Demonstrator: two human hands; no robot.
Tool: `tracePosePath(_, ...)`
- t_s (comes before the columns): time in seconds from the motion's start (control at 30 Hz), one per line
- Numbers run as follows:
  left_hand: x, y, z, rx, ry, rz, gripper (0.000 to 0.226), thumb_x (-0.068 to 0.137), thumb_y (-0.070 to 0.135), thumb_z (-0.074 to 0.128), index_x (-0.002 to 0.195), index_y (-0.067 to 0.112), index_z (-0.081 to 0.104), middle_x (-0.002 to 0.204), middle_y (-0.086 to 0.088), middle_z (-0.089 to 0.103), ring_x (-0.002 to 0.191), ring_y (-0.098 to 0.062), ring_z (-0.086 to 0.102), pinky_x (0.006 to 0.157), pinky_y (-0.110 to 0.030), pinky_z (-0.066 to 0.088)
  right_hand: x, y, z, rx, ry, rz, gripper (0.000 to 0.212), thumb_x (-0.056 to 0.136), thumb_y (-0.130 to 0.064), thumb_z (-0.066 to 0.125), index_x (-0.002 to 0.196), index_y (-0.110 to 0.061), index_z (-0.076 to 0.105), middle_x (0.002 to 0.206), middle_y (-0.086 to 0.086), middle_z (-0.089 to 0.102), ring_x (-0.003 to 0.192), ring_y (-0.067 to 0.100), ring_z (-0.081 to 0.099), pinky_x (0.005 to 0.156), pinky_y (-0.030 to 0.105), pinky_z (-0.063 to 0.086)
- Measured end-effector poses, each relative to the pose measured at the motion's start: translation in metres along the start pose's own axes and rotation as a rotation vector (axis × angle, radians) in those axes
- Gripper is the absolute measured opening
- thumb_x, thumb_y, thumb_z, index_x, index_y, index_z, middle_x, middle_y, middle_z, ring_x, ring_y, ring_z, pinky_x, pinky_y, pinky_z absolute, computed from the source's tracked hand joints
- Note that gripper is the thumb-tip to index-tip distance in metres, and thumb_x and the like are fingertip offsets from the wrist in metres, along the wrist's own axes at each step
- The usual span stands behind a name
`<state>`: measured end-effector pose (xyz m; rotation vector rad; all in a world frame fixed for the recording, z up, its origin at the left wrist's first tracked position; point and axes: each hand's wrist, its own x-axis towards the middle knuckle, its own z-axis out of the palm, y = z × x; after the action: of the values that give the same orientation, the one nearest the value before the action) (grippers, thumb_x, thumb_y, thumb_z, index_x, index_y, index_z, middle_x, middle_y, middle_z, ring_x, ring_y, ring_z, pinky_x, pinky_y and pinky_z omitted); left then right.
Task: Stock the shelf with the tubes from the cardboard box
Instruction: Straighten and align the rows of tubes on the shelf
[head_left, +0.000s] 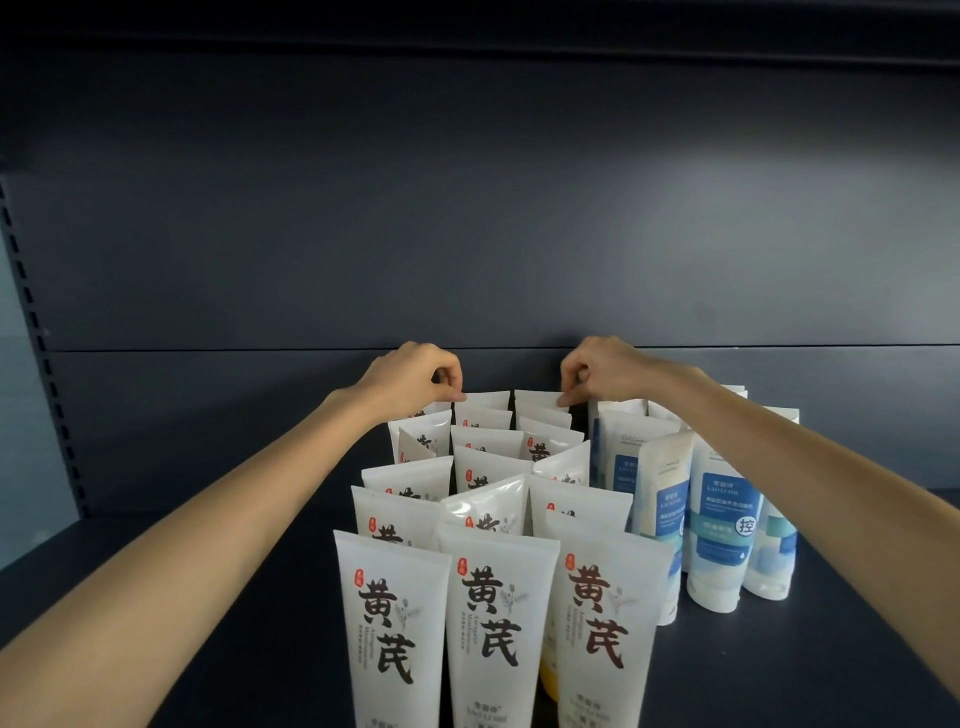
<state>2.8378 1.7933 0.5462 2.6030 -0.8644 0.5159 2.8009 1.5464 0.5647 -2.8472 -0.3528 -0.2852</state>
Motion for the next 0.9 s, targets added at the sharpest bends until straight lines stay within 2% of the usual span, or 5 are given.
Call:
tracePosePath(0.13,0.001,0.001,-0.001,0.011,-0.012,0.006,0.008,0.085,0.028,0.067,0.082,0.022,0.065,0.086,0.006,0.062,0.08,-0.012,0.058,0.066,-0.028,0.041,-0.001,-0.001,-0.002,0.015,0.001,-0.002,0.007,0.085,-0.018,0.07,0.079,-0.016,0.067,0.07,-0.01,0.057,0.063,0.004,0.049,0.056,0.014,0.034)
tracePosePath(0.27,-0.001,0.001,-0.006,-0.001,-0.035,0.016,0.011,0.086,0.032,0.066,0.086,0.021,0.066,0.089,0.006,0.064,0.083,-0.013,0.061,0.073,-0.033,0.05,-0.002,-0.003,-0.003,-0.009,0.0,-0.007,0.012,0.086,-0.019,0.069,0.093,-0.011,0.072,0.084,-0.005,0.061,0.068,0.003,0.051,0.057,0.013,0.035)
tracePosePath(0.43,-0.012,0.0,-0.032,-0.016,0.055,0.028,0.015,0.084,0.045,0.063,0.085,0.031,0.067,0.087,0.016,0.058,0.082,-0.001,0.054,0.076,-0.033,0.045,-0.01,-0.014,-0.016,0.067,0.076,-0.051,0.02,0.088,-0.031,0.065,0.097,-0.014,0.07,0.088,-0.009,0.061,0.074,0.001,0.053,0.062,0.009,0.036)
tracePosePath(0.67,-0.041,-0.001,-0.06,-0.026,-0.288,-0.036,0.024,0.076,0.053,0.067,0.082,0.031,0.074,0.086,0.015,0.07,0.088,-0.009,0.063,0.083,-0.035,0.051,-0.02,-0.053,-0.021,0.103,-0.08,-0.134,0.028,0.085,-0.043,0.065,0.097,-0.019,0.073,0.095,-0.012,0.069,0.089,0.0,0.059,0.085,0.023,0.046)
tracePosePath(0.9,-0.047,0.001,-0.061,0.034,-0.33,-0.031,0.008,0.078,0.035,0.073,0.073,0.037,0.068,0.084,0.007,0.063,0.07,-0.006,0.053,0.061,-0.02,0.037,-0.013,-0.075,-0.004,0.006,-0.169,-0.124,0.026,0.085,-0.04,0.067,0.095,-0.017,0.072,0.096,-0.01,0.065,0.092,0.009,0.056,0.078,0.022,0.042)
